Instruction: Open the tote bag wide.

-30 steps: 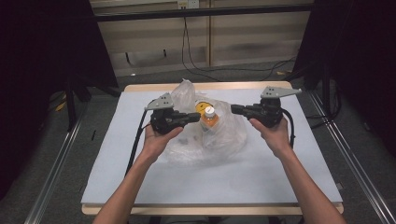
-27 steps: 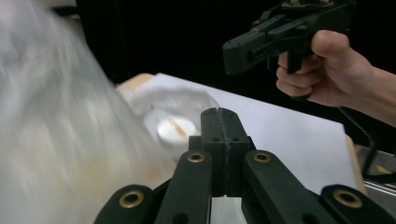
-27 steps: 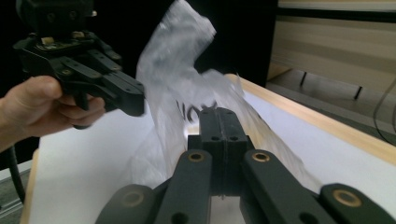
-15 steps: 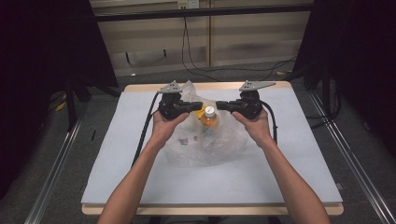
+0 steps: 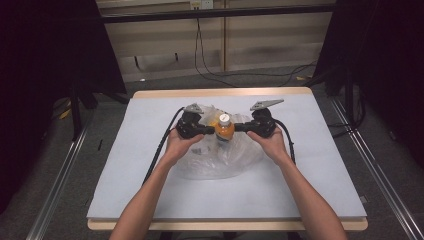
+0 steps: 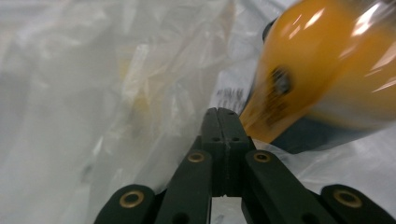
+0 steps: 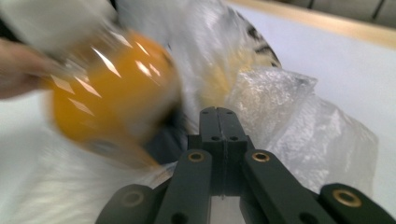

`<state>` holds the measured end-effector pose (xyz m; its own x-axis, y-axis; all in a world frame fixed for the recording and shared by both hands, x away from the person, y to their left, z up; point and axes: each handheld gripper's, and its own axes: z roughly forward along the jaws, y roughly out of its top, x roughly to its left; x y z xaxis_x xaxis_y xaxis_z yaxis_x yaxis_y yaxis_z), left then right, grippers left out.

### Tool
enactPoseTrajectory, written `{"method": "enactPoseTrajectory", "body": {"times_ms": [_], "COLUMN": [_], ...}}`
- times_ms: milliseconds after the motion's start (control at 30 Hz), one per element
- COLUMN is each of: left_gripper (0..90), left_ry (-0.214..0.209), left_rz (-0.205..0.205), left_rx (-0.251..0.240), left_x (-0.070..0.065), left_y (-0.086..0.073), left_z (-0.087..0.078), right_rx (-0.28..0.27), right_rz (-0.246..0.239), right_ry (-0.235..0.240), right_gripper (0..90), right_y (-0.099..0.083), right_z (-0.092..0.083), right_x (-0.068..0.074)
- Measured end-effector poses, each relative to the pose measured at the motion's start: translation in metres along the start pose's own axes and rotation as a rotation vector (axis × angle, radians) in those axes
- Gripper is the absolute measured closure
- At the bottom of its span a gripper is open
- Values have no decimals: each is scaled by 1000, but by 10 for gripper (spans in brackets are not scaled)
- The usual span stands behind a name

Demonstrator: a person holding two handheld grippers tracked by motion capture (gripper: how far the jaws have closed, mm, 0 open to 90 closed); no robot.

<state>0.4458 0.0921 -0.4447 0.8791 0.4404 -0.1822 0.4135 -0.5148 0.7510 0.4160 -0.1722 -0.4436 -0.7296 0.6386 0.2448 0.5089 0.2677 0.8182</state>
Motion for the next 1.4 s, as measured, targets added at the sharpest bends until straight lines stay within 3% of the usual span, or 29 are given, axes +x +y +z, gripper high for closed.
{"method": "enactPoseTrajectory", "body": {"times_ms": [33,100,167,200,233,300,433,600,667,700,733,800,867,900,1067,1133,1167,1200,1267,1300,1367,1400], "left_gripper": [900,900,900,900,900,900,900,900,900,900,900,900,900,900,900,900,900,900,900,900,900,900], "left_ry": [-9,-13,-8,-15,-14,1,15,43,53,54,62,59,63,67,90,86,83,85,91,96,99,97], "left_rz": [8,5,15,-2,18,35,49,50,69,108,89,118,116,92,133,110,121,81,88,112,73,73], "left_rx": [42,53,129,127,144,166,203,218,234,265,257,278,282,261,299,290,299,263,247,259,230,228], "left_x": [1,1,1,2,2,0,-1,4,1,2,0,1,1,0,1,2,4,2,2,2,0,0], "left_y": [-6,-9,-17,-21,-24,-25,-30,-43,-47,-47,-50,-53,-56,-58,-65,-68,-69,-72,-76,-76,-78,-79], "left_z": [10,15,24,26,27,21,10,-8,-15,-19,-21,-27,-31,-32,-44,-48,-50,-50,-52,-54,-53,-54], "right_rx": [34,56,80,95,111,159,181,225,231,235,241,257,267,272,251,241,241,239,243,249,245,244], "right_rz": [15,20,53,55,59,34,47,6,16,11,16,2,0,-11,4,2,5,1,-4,-16,-16,-6], "right_ry": [-9,-14,-4,-10,-8,-16,-11,-88,-98,-118,-119,-150,-159,-188,-192,-196,-204,-205,-209,-219,-225,-235], "right_gripper": [900,900,900,900,900,900,900,900,900,900,900,900,900,900,900,900,900,900,900,900,900,900], "right_y": [-8,-12,-23,-25,-27,-30,-33,-34,-36,-38,-40,-42,-43,-45,-54,-57,-57,-58,-59,-59,-60,-60], "right_z": [7,10,18,21,24,30,28,15,6,1,-4,-13,-17,-24,-37,-41,-42,-43,-45,-46,-47,-47], "right_x": [-7,-10,-19,-20,-21,-21,-24,-26,-32,-35,-37,-41,-43,-46,-52,-54,-54,-55,-55,-54,-53,-52]}}
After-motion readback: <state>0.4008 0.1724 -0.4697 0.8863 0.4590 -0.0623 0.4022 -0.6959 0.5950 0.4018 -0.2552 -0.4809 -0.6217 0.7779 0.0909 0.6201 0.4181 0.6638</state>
